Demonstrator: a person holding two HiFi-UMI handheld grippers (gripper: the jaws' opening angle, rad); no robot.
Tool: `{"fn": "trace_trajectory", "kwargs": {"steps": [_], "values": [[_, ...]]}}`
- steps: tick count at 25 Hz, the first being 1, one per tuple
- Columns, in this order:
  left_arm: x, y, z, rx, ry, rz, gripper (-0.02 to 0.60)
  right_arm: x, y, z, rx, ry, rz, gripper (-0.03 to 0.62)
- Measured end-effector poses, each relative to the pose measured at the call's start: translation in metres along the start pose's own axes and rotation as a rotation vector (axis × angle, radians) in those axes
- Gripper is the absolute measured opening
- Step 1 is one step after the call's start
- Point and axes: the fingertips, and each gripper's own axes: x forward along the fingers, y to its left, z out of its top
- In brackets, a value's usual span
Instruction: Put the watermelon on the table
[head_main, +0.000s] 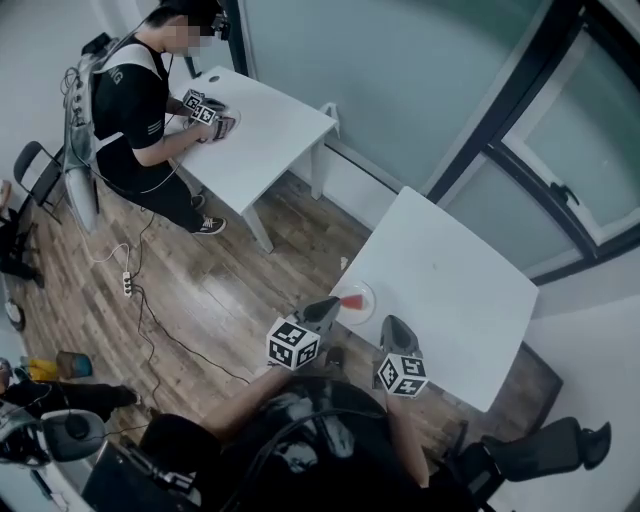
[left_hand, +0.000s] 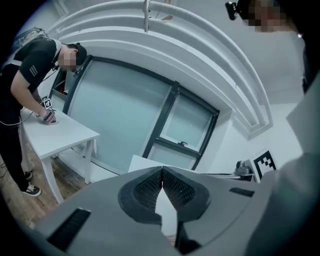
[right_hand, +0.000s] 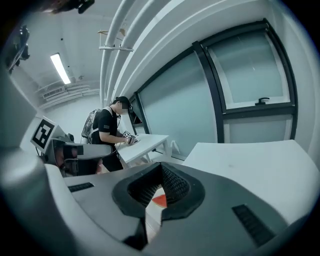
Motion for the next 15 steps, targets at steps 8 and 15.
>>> {"fn": "trace_trajectory", "kwargs": {"steps": [8,15], "values": [[-0.006,-0.002,-0.008,-0.001,0.021,0.021,0.006,-0.014,-0.001,0.004,-0.031,-0.021,-0.025,0.009],[-0.011,-0.006,-0.015,0.012,0.034,0.025,0.006,-0.018,0.001,0.001,-0.009,-0.031,-0.025,0.009]]}}
